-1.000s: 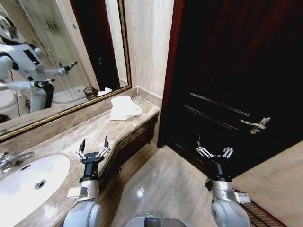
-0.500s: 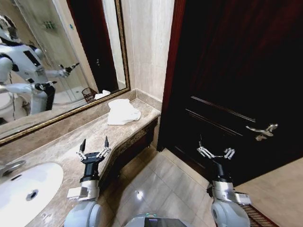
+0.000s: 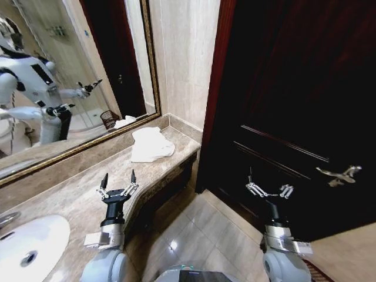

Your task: Discard the used towel into the hamper.

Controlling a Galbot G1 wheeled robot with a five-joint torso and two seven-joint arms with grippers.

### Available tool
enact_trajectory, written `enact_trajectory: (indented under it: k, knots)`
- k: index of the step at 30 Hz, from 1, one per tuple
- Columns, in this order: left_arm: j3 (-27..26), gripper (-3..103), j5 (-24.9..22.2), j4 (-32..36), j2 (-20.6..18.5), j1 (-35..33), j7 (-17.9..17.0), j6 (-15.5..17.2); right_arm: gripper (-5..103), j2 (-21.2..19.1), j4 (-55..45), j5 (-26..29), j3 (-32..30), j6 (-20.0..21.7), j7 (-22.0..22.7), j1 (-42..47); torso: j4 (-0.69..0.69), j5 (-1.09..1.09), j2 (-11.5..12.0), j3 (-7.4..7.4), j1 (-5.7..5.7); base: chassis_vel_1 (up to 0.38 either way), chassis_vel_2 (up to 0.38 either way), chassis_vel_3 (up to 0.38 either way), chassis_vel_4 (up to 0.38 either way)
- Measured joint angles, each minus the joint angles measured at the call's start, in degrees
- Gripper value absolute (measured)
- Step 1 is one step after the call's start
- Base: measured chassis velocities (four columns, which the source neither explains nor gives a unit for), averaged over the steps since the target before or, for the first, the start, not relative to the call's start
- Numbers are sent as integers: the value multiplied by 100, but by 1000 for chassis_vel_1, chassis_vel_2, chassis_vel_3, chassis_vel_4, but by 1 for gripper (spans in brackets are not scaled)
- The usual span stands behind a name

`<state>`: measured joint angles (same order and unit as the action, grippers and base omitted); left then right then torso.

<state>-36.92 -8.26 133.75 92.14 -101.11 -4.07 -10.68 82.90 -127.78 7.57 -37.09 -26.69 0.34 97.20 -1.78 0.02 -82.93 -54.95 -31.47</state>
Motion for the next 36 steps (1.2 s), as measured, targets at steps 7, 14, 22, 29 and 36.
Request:
enact_trajectory:
  k: [7, 14, 22, 29, 36]
  knots:
    - [-80, 99, -283, 1, -1, 106, -130, 237, 100, -53, -80, -156, -41, -36, -10, 58, 2, -4, 2, -1, -2, -86, 92, 68, -36]
    - [-210, 98, -599, -7, -172, 185, -331, 609, 100, -55, -104, -160, 12, -109, -244, 77, -1, -4, -2, 2, 6, 9, -6, -29, -5]
    - [-410, 98, -1235, -25, -706, 408, -411, 1376, 100, -40, 25, -528, 77, -305, 143, 21, 0, -2, -1, 0, 0, 0, 0, 0, 0]
    - [-505, 100, -1303, -176, -975, 608, -279, 1966, 100, -150, 195, -1088, -7, -623, 545, 20, 0, -2, -1, 0, 1, 0, 0, 0, 0]
    - [-652, 100, -1457, -477, -1230, 893, -318, 2115, 100, -189, 324, -1867, -139, -905, 1211, -182, -1, -3, -1, 0, 0, 0, 0, 0, 0]
